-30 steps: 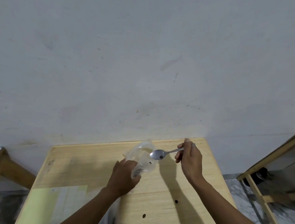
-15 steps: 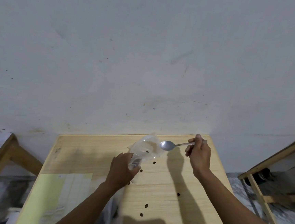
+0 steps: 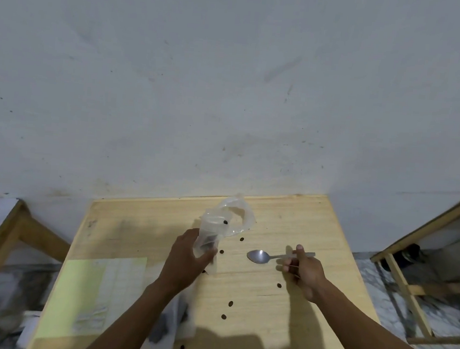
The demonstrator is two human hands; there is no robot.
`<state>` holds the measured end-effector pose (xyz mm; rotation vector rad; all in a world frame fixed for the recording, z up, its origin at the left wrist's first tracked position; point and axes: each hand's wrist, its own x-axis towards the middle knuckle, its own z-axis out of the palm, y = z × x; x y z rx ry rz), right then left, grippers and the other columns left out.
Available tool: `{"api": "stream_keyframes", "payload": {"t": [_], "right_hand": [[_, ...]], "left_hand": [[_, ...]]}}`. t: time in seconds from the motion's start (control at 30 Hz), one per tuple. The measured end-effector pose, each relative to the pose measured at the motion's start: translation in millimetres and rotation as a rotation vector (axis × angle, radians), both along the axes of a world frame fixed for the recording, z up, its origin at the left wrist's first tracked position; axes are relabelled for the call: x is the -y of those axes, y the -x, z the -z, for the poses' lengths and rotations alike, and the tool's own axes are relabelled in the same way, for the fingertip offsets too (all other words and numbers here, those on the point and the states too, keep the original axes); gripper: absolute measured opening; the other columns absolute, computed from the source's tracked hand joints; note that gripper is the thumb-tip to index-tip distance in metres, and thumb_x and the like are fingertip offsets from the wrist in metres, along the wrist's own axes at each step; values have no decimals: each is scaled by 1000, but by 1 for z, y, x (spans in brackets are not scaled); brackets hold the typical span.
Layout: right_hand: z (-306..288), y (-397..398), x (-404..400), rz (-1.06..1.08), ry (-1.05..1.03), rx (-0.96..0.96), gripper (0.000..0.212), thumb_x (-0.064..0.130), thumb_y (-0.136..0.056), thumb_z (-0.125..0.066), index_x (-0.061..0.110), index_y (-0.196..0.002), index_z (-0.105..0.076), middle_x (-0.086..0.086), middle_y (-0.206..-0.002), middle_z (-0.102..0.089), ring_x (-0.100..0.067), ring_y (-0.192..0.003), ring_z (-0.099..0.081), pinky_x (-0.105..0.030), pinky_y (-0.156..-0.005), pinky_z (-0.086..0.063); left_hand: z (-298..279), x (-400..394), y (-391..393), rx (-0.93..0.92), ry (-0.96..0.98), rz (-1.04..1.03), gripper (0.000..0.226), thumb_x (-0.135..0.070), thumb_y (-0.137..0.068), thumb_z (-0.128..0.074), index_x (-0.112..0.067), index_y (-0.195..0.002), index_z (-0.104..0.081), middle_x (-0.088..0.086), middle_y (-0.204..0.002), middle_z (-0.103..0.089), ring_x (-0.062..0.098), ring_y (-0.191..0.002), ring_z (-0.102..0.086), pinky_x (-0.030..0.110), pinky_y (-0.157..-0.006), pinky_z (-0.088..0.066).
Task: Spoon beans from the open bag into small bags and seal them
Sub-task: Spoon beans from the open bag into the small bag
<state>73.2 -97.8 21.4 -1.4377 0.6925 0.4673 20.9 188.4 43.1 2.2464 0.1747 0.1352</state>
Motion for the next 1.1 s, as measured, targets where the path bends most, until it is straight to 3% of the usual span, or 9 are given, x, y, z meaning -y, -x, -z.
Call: {"api": "stream_keyframes", "payload": {"t": [0.1,0.2,0.27,0.47,0.57,0.63,0.8,1.0,1.1], "right_hand": [[7,0,-4,121,23,-78,43,37,-104,-42,4,-84,-61,-19,-83,-70,-27,-67,-66,-28,-50,-35],[-4,-2,-15,326,13,-141,19,27,-101,-52,10,-107,-56,-11,-74,-61,-21,-58,-57,-28,-47,-31],[-15,-7,-25,378,-20,-138,28,27,-98,-56,5,-115,-57,-9,-75,-57,-19,-57,-53,-29,-47,-32],[-90,-9,-75,-310,17,431,29,37,-87,-69,24,-113,-67,-5,-104,-68,-15,-87,-63,-22,-68,-51],[-109,-8,-92,-371,69,596,25,25,-84,-75,19,-108,-72,9,-86,-72,-5,-76,-60,-13,-67,-48],[-113,-12,-97,-288,108,633,10,21,-89,-70,13,-91,-75,4,-75,-72,-5,-69,-61,-19,-68,-47],[-117,-20,-98,-235,174,691,20,19,-93,-64,11,-77,-72,-4,-74,-71,-8,-70,-64,-21,-65,-49],[-117,-26,-96,-323,201,749,19,21,-94,-62,13,-78,-69,1,-73,-69,-6,-70,-61,-18,-65,-46],[-119,-34,-90,-310,217,760,19,22,-94,-61,13,-78,-65,2,-72,-66,-6,-66,-56,-20,-65,-43]], "left_hand": [[-6,2,0,12,15,21,38,-39,-79,-71,-21,-112,-62,-7,-103,-65,13,-94,-58,22,-77,-41],[-9,3,-3,26,-41,63,35,-35,-80,-73,-20,-110,-62,-7,-101,-64,15,-92,-56,20,-75,-38],[-12,4,-7,27,-93,78,35,-38,-80,-69,-19,-108,-61,-6,-98,-61,16,-90,-54,23,-75,-40],[-32,14,-29,237,-259,130,30,-42,-79,-58,-16,-94,-60,-7,-85,-56,13,-75,-51,25,-69,-38],[-36,16,-34,311,-287,158,27,-40,-83,-59,-18,-97,-60,-7,-91,-57,15,-82,-51,28,-73,-41],[-39,14,-36,308,-226,174,32,-42,-86,-61,-19,-108,-61,-9,-102,-58,13,-92,-52,25,-82,-42],[-50,5,-33,165,78,205,42,-34,-87,-65,-23,-127,-56,-11,-111,-60,7,-101,-59,20,-88,-47],[-64,-1,-33,43,239,112,21,-10,-88,-66,-25,-103,-67,-5,-75,-66,4,-72,-61,14,-71,-47],[-63,-7,-36,33,265,-22,17,-6,-90,-64,-21,-95,-71,-6,-77,-70,3,-72,-63,17,-70,-50]]}}
